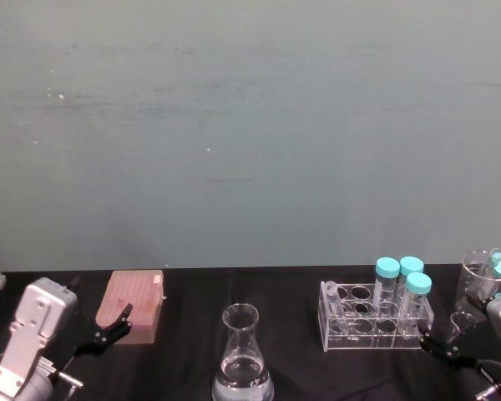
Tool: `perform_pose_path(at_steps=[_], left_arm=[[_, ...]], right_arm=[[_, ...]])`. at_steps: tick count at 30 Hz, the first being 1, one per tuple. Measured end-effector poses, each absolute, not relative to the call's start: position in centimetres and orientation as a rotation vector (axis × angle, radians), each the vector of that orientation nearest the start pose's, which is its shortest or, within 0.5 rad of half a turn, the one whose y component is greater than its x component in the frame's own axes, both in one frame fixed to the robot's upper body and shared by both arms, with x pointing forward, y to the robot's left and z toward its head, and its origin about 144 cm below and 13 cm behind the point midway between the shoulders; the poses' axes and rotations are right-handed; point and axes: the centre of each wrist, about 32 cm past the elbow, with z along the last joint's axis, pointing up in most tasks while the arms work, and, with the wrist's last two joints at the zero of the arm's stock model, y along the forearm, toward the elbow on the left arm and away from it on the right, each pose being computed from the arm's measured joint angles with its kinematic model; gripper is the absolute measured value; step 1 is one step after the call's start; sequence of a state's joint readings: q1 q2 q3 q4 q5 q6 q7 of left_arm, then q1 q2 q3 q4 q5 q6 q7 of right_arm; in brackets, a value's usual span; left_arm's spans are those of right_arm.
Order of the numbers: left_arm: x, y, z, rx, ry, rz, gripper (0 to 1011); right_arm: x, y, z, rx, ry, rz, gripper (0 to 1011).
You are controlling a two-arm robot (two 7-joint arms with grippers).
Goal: Pour the liquid from the test tube into the beaker using one hand.
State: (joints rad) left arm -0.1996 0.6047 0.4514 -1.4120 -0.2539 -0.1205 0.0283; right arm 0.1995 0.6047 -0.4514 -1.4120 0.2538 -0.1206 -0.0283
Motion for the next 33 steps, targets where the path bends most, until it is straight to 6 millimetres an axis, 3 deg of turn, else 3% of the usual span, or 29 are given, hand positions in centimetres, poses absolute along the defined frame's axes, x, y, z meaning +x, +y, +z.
perform_pose_path(at_steps=[33], left_arm=[[48.86, 30.97, 113.98, 0.305, -0.285, 1.248, 1000]], right_arm=[[48.86, -30.97, 113.98, -0.304, -0.285, -1.248, 1004]])
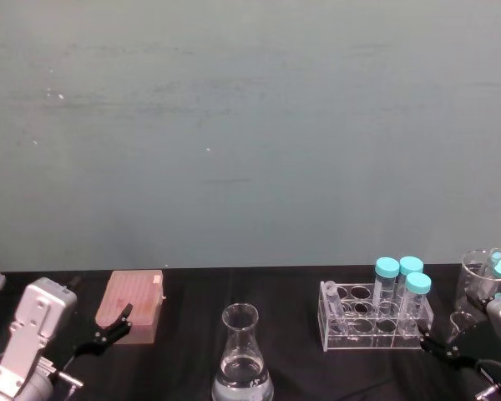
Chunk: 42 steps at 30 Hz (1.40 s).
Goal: Pour the liquid from the test tube into the beaker using one hand.
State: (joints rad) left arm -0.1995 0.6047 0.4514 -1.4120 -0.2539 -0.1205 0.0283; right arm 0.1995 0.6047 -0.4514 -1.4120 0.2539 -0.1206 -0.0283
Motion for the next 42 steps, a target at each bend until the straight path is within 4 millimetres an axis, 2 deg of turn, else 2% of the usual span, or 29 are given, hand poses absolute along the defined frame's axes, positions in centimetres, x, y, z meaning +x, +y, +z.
perform_pose_path(at_steps=[42], left_arm=[[48.86, 30.97, 113.98, 0.305, -0.285, 1.248, 1000]], right_arm=[[48.86, -30.96, 113.98, -0.304, -0.285, -1.248, 1004]])
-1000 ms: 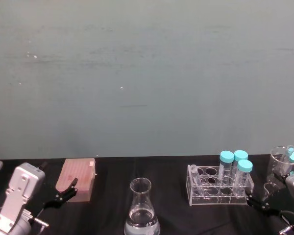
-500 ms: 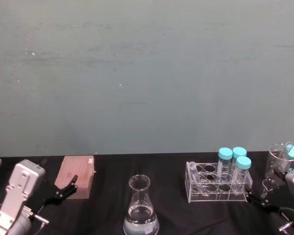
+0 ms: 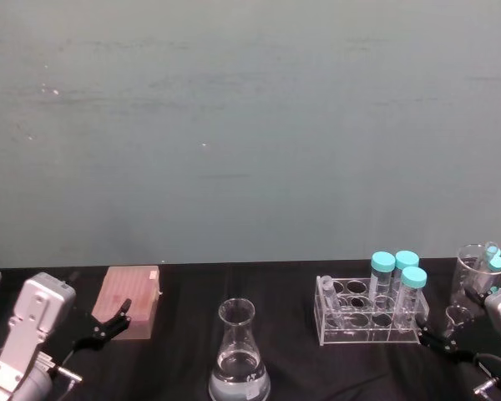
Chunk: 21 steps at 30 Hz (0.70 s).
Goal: Pour the liquid from the test tube into the beaker using one hand.
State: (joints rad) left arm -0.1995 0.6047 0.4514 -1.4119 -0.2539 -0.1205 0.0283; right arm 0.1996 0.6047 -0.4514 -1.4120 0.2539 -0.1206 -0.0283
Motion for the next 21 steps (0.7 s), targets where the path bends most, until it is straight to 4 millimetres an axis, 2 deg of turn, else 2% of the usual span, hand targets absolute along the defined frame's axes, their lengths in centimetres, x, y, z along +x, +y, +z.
perform_pose_path(at_steps=[13, 21], left_arm=[[48.9, 31.0, 114.0, 0.305, -0.285, 1.248, 1000], [48.9, 31.0, 114.0, 0.304, -0.285, 1.248, 1000]], right_arm=[[48.9, -30.5, 113.9, -0.264, -0.320, -1.180, 1004], [49.6, -29.2, 114.5, -0.213, -0.367, -1.074, 1004]])
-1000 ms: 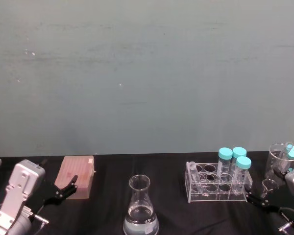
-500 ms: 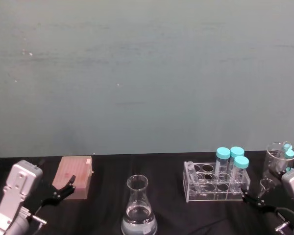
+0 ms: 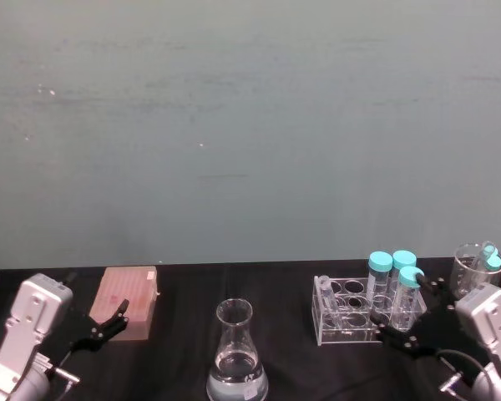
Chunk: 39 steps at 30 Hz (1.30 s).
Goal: Pour the liquid from the test tube into the beaker using one hand.
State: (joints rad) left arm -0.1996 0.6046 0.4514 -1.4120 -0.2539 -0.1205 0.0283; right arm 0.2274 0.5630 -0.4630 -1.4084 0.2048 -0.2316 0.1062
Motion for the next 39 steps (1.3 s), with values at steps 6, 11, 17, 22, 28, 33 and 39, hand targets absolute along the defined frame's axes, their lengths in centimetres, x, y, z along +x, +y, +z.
perform_pose_path(at_steps=[6, 11, 17, 22, 28, 33, 39], left_arm=[[48.9, 31.0, 114.0, 0.305, -0.285, 1.248, 1000], [48.9, 31.0, 114.0, 0.305, -0.285, 1.248, 1000], [48.9, 31.0, 114.0, 0.304, -0.285, 1.248, 1000], [48.9, 31.0, 114.0, 0.305, -0.285, 1.248, 1000], [48.9, 31.0, 114.0, 0.305, -0.285, 1.248, 1000], [48.9, 31.0, 114.0, 0.304, -0.285, 1.248, 1000], [48.9, 31.0, 114.0, 0.305, -0.285, 1.248, 1000]], right_arm=[[50.3, -27.8, 115.2, -0.181, -0.380, -0.986, 1004], [51.1, -26.7, 115.7, -0.185, -0.389, -0.932, 1004], [52.2, -25.7, 116.3, -0.217, -0.403, -0.921, 1004], [53.3, -24.9, 116.8, -0.252, -0.405, -0.933, 1004], [54.3, -24.1, 117.0, -0.276, -0.388, -0.949, 1004], [55.1, -23.3, 117.1, -0.298, -0.355, -0.956, 1004], [56.0, -22.4, 116.8, -0.310, -0.325, -0.960, 1004]])
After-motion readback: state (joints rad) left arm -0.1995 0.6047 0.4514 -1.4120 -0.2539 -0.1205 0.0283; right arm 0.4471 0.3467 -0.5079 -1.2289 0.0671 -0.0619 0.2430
